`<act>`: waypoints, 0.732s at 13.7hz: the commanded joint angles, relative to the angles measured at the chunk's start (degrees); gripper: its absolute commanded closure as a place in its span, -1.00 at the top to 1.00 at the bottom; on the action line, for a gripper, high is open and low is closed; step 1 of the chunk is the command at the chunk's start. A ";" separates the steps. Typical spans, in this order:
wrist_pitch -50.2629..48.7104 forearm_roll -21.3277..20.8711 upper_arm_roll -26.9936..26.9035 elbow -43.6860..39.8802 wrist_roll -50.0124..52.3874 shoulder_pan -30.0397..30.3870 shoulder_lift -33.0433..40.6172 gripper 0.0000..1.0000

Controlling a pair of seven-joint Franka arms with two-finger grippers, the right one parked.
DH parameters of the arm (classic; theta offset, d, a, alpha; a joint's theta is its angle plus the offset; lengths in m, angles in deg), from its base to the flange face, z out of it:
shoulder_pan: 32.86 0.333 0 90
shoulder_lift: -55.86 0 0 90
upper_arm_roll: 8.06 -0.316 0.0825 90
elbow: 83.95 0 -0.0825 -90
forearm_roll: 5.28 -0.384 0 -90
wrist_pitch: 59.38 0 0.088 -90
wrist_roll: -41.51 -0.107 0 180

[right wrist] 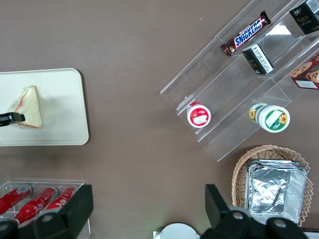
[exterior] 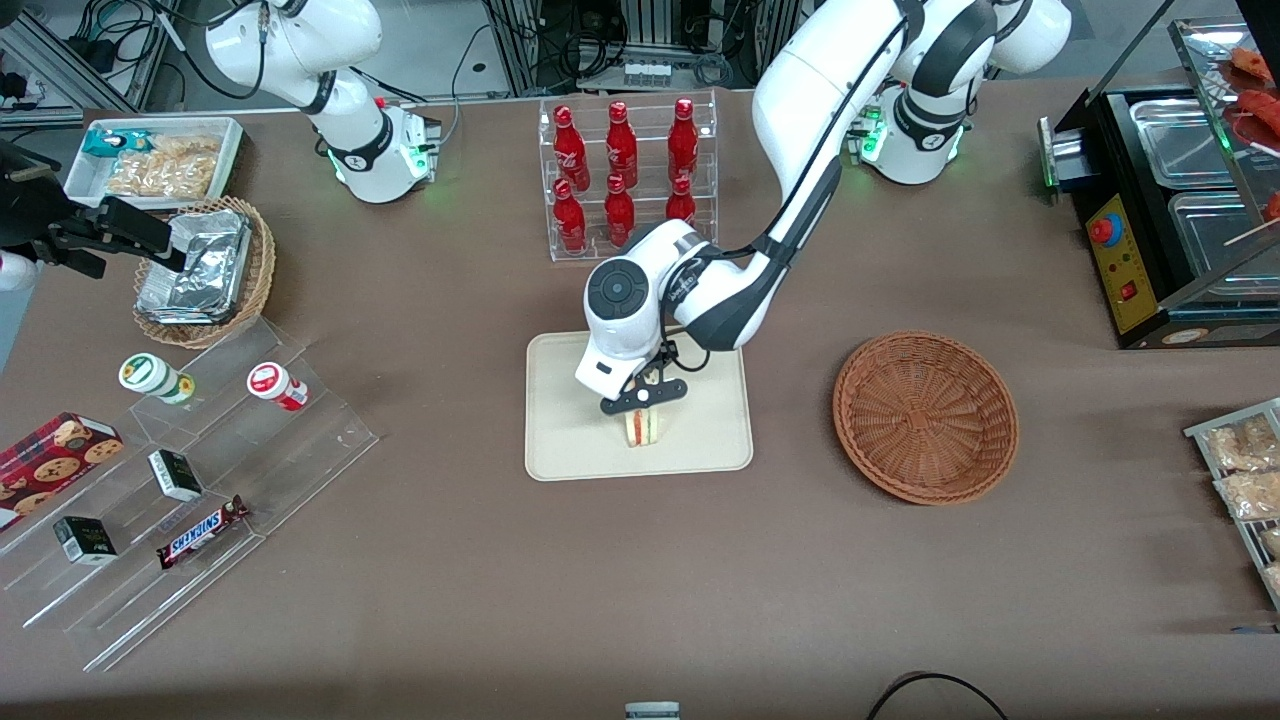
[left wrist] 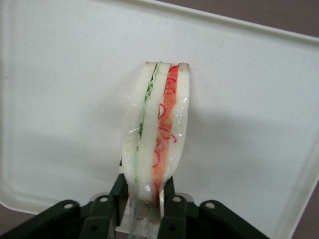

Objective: Place sandwich from basket to tray
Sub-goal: 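Lower the sandwich onto the tray and open the left gripper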

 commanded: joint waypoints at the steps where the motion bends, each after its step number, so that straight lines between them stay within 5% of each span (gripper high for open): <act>1: -0.51 1.07 -0.85 -1.53 2.57 -0.91 0.75 1.00; 10: -11.98 0.54 -1.29 2.07 -5.77 3.30 13.13 1.00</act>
